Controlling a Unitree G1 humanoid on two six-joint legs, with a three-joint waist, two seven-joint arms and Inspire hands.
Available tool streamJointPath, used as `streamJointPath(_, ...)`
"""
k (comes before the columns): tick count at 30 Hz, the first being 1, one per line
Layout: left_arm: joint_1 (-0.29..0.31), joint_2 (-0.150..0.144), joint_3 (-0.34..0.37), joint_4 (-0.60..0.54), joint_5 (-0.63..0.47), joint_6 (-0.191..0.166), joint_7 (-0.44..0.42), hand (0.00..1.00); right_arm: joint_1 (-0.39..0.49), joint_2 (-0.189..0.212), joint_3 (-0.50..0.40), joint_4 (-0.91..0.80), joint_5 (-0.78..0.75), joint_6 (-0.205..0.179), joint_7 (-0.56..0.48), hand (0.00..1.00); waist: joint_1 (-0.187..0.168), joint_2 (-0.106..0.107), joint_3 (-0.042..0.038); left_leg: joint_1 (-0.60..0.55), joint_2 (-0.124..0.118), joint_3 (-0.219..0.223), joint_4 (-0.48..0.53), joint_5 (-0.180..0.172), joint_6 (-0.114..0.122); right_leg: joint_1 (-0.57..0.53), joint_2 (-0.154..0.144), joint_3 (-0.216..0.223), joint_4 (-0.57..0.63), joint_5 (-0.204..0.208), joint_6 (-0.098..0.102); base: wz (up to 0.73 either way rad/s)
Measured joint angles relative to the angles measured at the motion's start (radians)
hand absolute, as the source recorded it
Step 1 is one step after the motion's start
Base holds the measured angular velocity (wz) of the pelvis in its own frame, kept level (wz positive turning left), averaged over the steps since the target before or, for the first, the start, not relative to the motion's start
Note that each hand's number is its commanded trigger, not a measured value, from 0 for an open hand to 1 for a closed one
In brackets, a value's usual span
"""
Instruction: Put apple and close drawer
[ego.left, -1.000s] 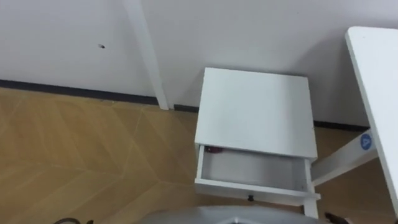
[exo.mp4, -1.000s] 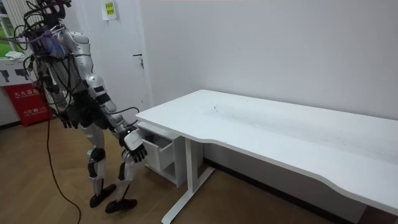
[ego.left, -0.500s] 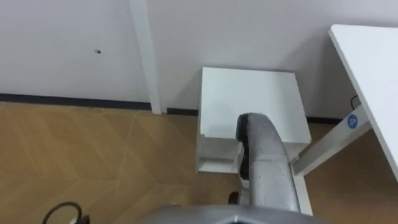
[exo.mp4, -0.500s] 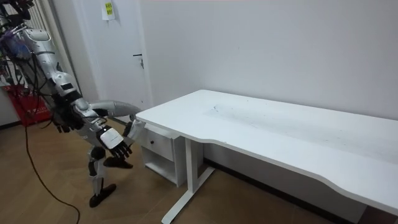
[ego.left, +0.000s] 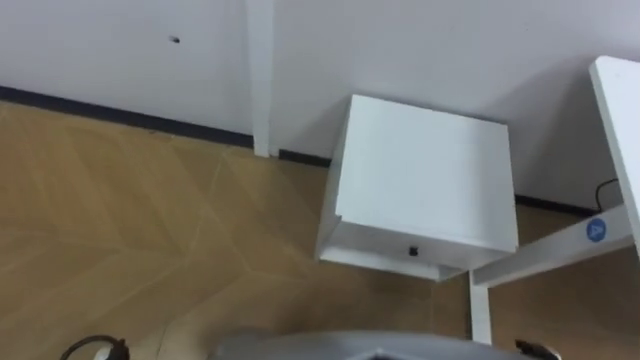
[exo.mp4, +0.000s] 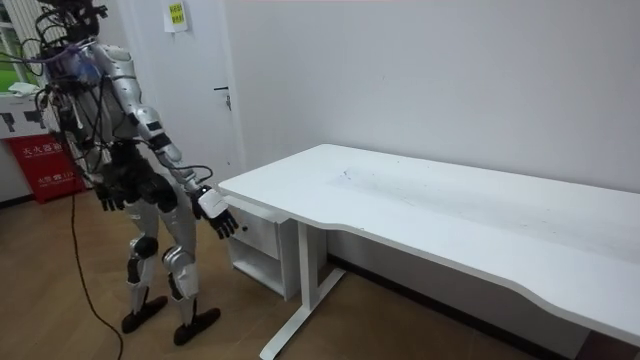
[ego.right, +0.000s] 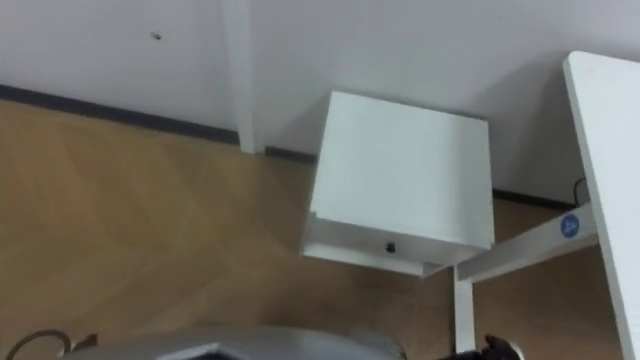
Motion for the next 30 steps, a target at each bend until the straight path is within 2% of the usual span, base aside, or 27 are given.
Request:
streamJointPath(1,0.000,-0.005,0.000,0.000,0.000,-0.016,0.001,0.00,-0.004,0.000,0.001,-0.007,0.002,-0.010,0.001,0.00,0.001,0.010,-0.0035,0.021,0.007,0.003,-0.028,0.015,-0.007,0.011,0.009,0.004,-0.005,-0.003,-0.005,0.03)
streamJointPath(2,-0.001,-0.007,0.000,0.000,0.000,-0.021,0.001,0.00,-0.007,0.001,0.001,-0.011,0.004,-0.015,0.002,0.00,0.002,0.007,-0.0070,0.034,0.011,0.004,-0.043,0.023,-0.013,0.015,0.013,0.006,-0.007,-0.004,-0.007,0.00)
streamJointPath(3,0.000,-0.011,0.000,-0.001,0.001,-0.031,0.001,0.00,-0.013,0.001,0.002,-0.021,0.004,-0.022,0.008,0.00,0.003,0.012,-0.0048,0.054,0.018,0.004,-0.072,0.036,-0.023,0.023,0.021,0.007,-0.007,-0.005,-0.009,0.00)
streamJointPath(4,0.000,-0.013,0.001,-0.004,0.001,-0.034,0.001,0.00,-0.014,0.001,0.002,-0.030,0.003,-0.032,0.014,0.00,0.001,0.017,-0.0066,0.073,0.021,0.002,-0.101,0.050,-0.027,0.028,0.026,0.007,-0.005,-0.010,-0.018,0.06)
streamJointPath(5,0.000,-0.014,0.004,-0.005,0.001,-0.035,0.001,0.00,-0.014,0.001,0.002,-0.032,0.003,-0.038,0.015,0.00,0.000,0.016,-0.0054,0.084,0.021,-0.002,-0.116,0.058,-0.027,0.032,0.027,0.005,-0.005,-0.013,-0.023,0.14)
streamJointPath(6,0.004,-0.018,0.016,-0.005,0.001,-0.034,0.001,0.00,-0.012,0.001,0.002,-0.032,0.004,-0.041,0.020,0.00,-0.005,0.013,-0.0006,0.105,0.021,-0.010,-0.141,0.073,-0.034,0.046,0.027,-0.001,-0.005,-0.019,-0.032,0.22)
streamJointPath(8,0.014,-0.024,0.022,-0.005,0.009,-0.032,0.001,0.00,-0.008,0.004,0.002,-0.034,0.004,-0.041,0.027,0.00,-0.017,0.006,0.0055,0.118,0.021,-0.007,-0.138,0.087,-0.040,0.069,0.026,0.001,-0.009,-0.021,-0.036,0.22)
streamJointPath(9,0.019,-0.028,0.022,-0.005,0.010,-0.031,-0.002,0.00,-0.004,0.010,0.004,-0.039,0.003,-0.041,0.034,0.00,-0.017,0.003,0.0069,0.110,0.020,-0.005,-0.107,0.089,-0.042,0.078,0.017,0.020,-0.010,-0.021,-0.037,0.21)
streamJointPath(10,0.016,-0.029,0.022,-0.004,0.010,-0.029,-0.005,0.00,-0.005,0.022,0.021,-0.042,0.003,-0.041,0.042,0.00,-0.019,-0.021,0.0182,0.040,0.011,-0.004,0.001,0.067,-0.049,0.092,-0.013,0.084,-0.026,-0.022,-0.039,0.29)
streamJointPath(11,0.009,-0.031,0.020,-0.004,0.011,-0.028,-0.006,0.00,-0.001,0.024,0.027,-0.041,0.003,-0.045,0.047,0.00,-0.021,-0.033,0.0140,-0.002,-0.002,-0.012,-0.011,0.058,-0.051,0.090,-0.022,0.125,-0.034,-0.022,-0.039,0.64)
streamJointPath(12,-0.018,-0.039,0.017,-0.008,0.017,-0.029,-0.015,0.00,0.005,0.021,0.033,-0.027,-0.002,-0.049,0.060,0.00,-0.020,-0.033,0.0147,-0.074,-0.004,-0.035,-0.121,0.089,-0.059,0.066,-0.025,0.144,-0.026,-0.025,-0.035,0.42)
streamJointPath(13,-0.025,-0.037,0.016,-0.010,0.027,-0.029,-0.016,0.00,0.004,0.031,0.037,0.009,-0.013,-0.041,0.081,0.00,0.015,-0.046,0.0096,-0.078,-0.012,-0.001,-0.123,0.169,-0.017,0.044,-0.037,0.133,-0.007,-0.041,-0.023,0.16)
streamJointPath(14,-0.024,-0.038,0.017,-0.006,0.029,-0.026,-0.016,0.00,0.000,0.034,0.038,0.013,-0.017,-0.037,0.091,0.00,0.032,-0.047,0.0144,-0.072,-0.009,0.004,-0.119,0.169,-0.015,0.038,-0.032,0.118,-0.003,-0.044,-0.021,-0.51)
streamJointPath(15,-0.009,-0.036,0.020,-0.004,0.029,-0.020,-0.017,0.00,-0.003,0.044,0.041,0.016,-0.027,-0.038,0.105,0.00,0.046,-0.042,0.0186,-0.058,-0.003,-0.016,-0.118,0.168,-0.015,0.035,-0.012,0.100,-0.036,-0.047,-0.026,-0.66)
streamJointPath(16,0.006,-0.038,0.029,-0.003,0.032,-0.008,-0.022,0.00,-0.005,0.047,0.045,0.007,-0.042,-0.041,0.114,0.00,0.052,-0.040,0.0191,-0.049,0.002,-0.057,-0.117,0.167,-0.017,0.014,0.016,0.101,-0.081,-0.027,-0.048,-0.63)
streamJointPath(17,0.011,-0.038,0.039,-0.003,0.032,-0.006,-0.027,0.00,-0.006,0.047,0.049,0.002,-0.043,-0.039,0.116,0.00,0.055,-0.041,0.0187,-0.046,0.001,-0.066,-0.116,0.164,-0.021,0.001,0.027,0.095,-0.090,0.005,-0.056,-0.38)
streamJointPath(18,0.022,-0.047,0.059,0.007,0.032,-0.005,-0.039,0.00,0.001,0.035,0.056,-0.001,-0.044,-0.030,0.115,0.00,0.047,-0.027,0.0188,-0.033,0.003,-0.065,-0.119,0.149,-0.041,-0.003,0.030,0.037,-0.071,0.019,-0.083,0.00)
streamJointPath(19,0.020,-0.050,0.063,0.017,0.032,-0.005,-0.047,0.00,0.011,0.024,0.060,0.002,-0.050,-0.008,0.116,0.00,0.031,-0.012,0.0134,-0.015,0.004,-0.059,-0.123,0.145,-0.041,0.010,0.034,0.025,-0.057,0.014,-0.084,0.15)
streamJointPath(20,0.015,-0.050,0.063,0.018,0.032,-0.006,-0.050,0.00,0.017,0.020,0.061,0.003,-0.052,0.005,0.119,0.00,0.029,-0.010,0.0122,-0.004,0.002,-0.055,-0.125,0.144,-0.041,0.016,0.035,0.024,-0.050,0.010,-0.084,0.16)
streamJointPath(21,0.005,-0.050,0.066,0.024,0.032,-0.007,-0.056,0.00,0.019,0.015,0.061,0.009,-0.060,0.025,0.125,0.00,0.029,0.002,0.0163,0.010,0.003,-0.049,-0.133,0.143,-0.041,0.027,0.037,0.024,-0.041,-0.001,-0.088,0.05)
streamJointPath(22,0.000,-0.051,0.064,0.026,0.032,-0.007,-0.059,0.00,0.019,0.012,0.058,0.020,-0.063,0.038,0.131,0.00,0.020,0.005,0.0171,0.018,0.007,-0.050,-0.142,0.133,-0.043,0.030,0.042,0.024,-0.035,-0.012,-0.090,0.07)
streamJointPath(25,0.004,-0.052,0.063,0.026,0.036,-0.002,-0.066,0.00,0.020,0.019,0.038,0.038,-0.063,0.055,0.160,0.00,-0.003,0.022,0.0122,0.045,0.014,-0.044,-0.160,0.122,-0.044,0.035,0.048,0.026,-0.009,-0.031,-0.093,0.01)
streamJointPath(26,0.002,-0.052,0.062,0.026,0.035,-0.001,-0.067,0.00,0.019,0.019,0.037,0.040,-0.062,0.060,0.165,0.00,-0.006,0.023,0.0129,0.055,0.013,-0.043,-0.164,0.123,-0.044,0.036,0.047,0.031,-0.004,-0.038,-0.092,-0.08)
streamJointPath(28,0.007,-0.051,0.060,0.030,0.033,0.015,-0.079,0.00,0.015,0.018,0.038,0.046,-0.062,0.061,0.167,0.00,-0.010,0.026,0.0088,0.074,0.012,-0.034,-0.169,0.123,-0.045,0.036,0.050,0.040,0.014,-0.052,-0.091,-0.08)
streamJointPath(30,0.003,-0.051,0.058,0.031,0.030,0.017,-0.087,0.00,0.011,0.016,0.039,0.047,-0.061,0.061,0.167,0.00,-0.017,0.026,0.0072,0.074,0.012,-0.033,-0.169,0.123,-0.045,0.037,0.052,0.035,0.012,-0.050,-0.091,-0.02)
